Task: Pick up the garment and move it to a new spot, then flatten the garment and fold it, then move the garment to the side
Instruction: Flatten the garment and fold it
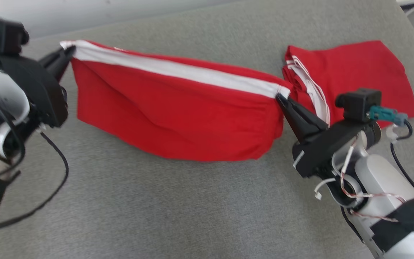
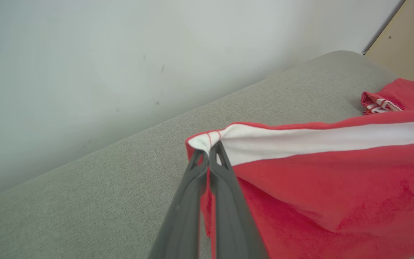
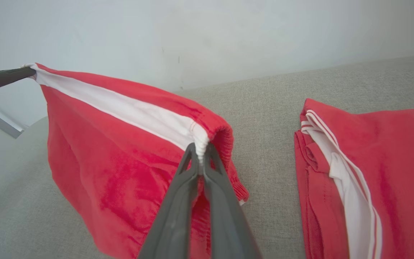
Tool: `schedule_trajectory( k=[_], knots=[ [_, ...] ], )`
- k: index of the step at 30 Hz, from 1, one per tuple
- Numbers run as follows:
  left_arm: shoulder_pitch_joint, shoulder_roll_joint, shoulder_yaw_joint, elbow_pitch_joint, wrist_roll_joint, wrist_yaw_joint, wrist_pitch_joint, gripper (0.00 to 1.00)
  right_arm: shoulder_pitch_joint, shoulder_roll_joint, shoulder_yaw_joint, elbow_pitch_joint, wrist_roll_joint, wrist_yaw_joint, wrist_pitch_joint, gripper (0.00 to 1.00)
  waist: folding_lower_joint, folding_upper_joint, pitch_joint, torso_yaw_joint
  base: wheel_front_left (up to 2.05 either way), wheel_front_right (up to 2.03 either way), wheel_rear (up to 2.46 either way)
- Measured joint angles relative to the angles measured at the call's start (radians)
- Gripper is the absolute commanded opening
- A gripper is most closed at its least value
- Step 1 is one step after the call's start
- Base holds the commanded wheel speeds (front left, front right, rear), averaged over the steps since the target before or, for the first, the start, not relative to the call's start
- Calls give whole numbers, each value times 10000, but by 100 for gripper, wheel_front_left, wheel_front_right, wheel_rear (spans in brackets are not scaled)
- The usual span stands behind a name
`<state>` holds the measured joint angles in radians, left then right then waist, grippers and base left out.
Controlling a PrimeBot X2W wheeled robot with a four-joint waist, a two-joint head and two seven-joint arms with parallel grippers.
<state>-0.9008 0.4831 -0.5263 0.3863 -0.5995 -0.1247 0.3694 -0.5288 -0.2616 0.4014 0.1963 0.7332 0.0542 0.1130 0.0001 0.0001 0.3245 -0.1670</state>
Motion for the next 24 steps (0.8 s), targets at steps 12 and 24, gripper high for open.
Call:
schedule_trajectory(
  k=[12,24],
  knots=[
    [-1831,612,-1014,1020,-573,0,522,0,-1637,1072,412,1250,-341,-100,-280,0,0,0,1203,-708,0,0,0],
    [-2384,807,-2090,2080,-1057,0,155,0,-2440,1488,690,2412,-698,2,-859,0,1,1,2213,-1216,0,0,0]
  ],
)
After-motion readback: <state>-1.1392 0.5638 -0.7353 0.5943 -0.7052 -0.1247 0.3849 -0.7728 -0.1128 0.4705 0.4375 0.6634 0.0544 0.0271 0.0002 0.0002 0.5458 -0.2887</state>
